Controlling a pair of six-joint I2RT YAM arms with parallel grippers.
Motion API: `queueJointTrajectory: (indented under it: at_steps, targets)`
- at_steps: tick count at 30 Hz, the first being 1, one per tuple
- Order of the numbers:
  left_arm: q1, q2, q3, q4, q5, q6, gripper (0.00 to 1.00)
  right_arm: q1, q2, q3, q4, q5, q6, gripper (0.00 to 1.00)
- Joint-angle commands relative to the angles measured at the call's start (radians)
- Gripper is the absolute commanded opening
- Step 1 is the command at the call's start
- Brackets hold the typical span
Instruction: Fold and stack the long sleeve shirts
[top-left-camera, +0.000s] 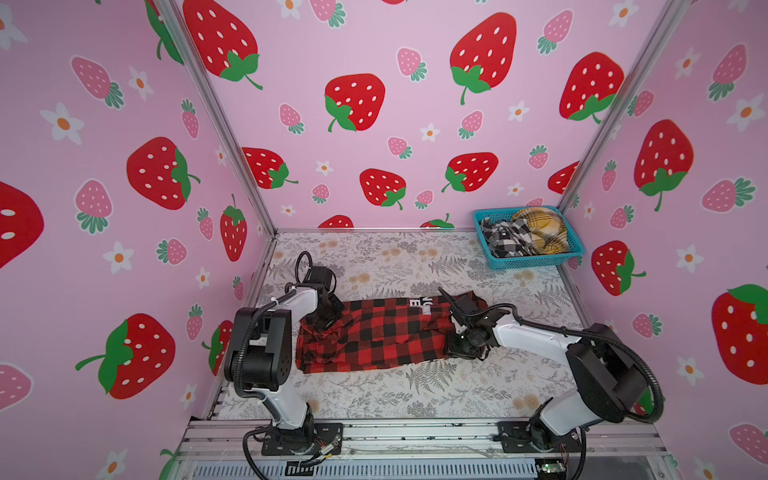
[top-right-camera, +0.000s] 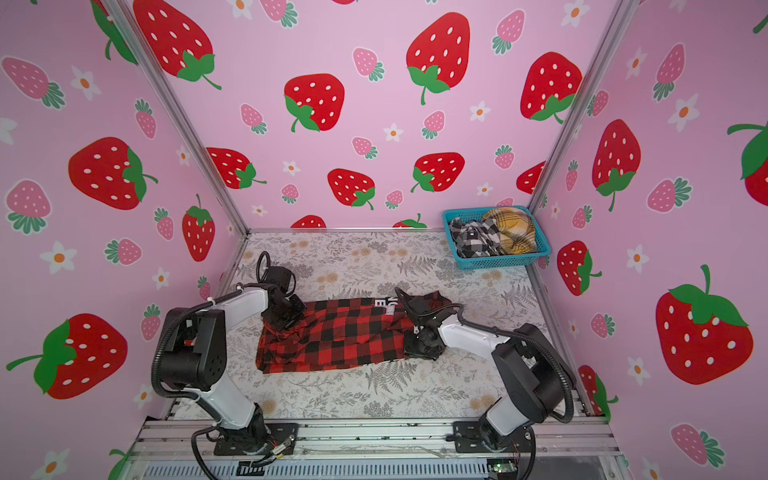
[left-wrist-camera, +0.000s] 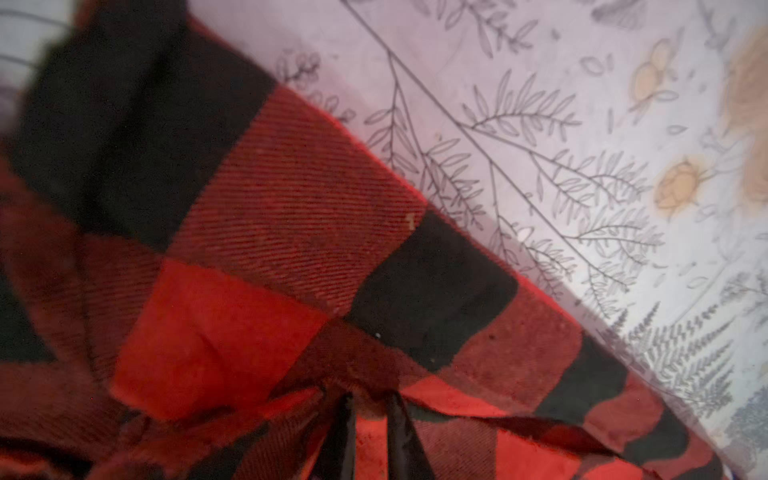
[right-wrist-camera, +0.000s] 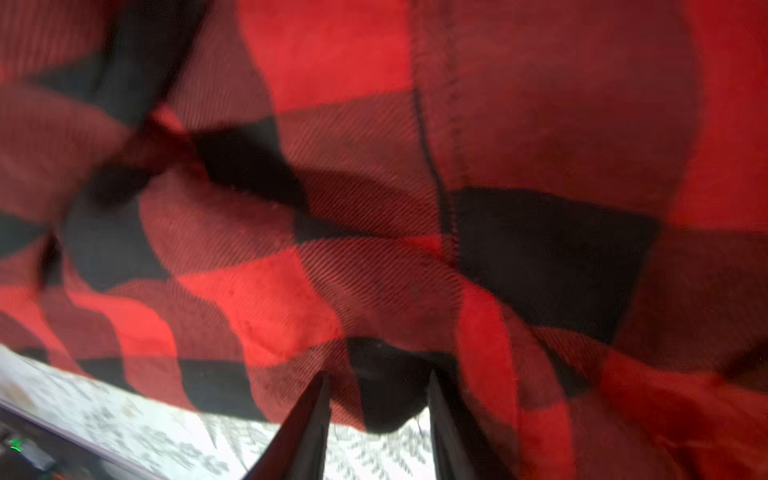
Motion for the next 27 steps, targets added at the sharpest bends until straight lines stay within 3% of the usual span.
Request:
queueJointTrajectory:
  at_steps: [1, 6, 7, 11, 14, 16, 20, 27]
  targets:
    - [0.019, 0.055, -0.019, -0.025, -0.007, -0.012, 0.12, -0.110, 0.179, 0.079, 0.004, 0.097, -0.088, 0.40]
    - [-0.004, 0.010, -0.057, -0.026, 0.016, -0.013, 0.12, -0.219, 0.421, 0.529, -0.166, 0.181, -0.236, 0.39]
    - [-0.025, -0.012, -0.066, -0.028, 0.062, -0.014, 0.14, -0.229, 0.464, 0.647, -0.224, 0.202, -0.257, 0.39]
    - [-0.151, -0.122, -0.072, -0.076, 0.135, 0.001, 0.39, -0.227, 0.503, 0.915, -0.344, 0.222, -0.288, 0.46]
    - [-0.170, -0.240, -0.062, -0.138, 0.143, -0.010, 0.54, -0.191, 0.434, 0.903, -0.344, 0.190, -0.274, 0.47]
    - [-0.164, -0.287, -0.032, -0.194, 0.119, 0.009, 0.57, -0.140, 0.370, 0.838, -0.306, 0.156, -0.261, 0.47]
    - [-0.123, -0.240, 0.035, -0.295, 0.106, 0.094, 0.56, -0.022, 0.304, 0.714, -0.186, 0.066, -0.204, 0.47]
    - [-0.047, -0.167, 0.024, -0.339, 0.114, 0.137, 0.51, 0.106, 0.380, 0.651, -0.078, -0.006, -0.107, 0.42]
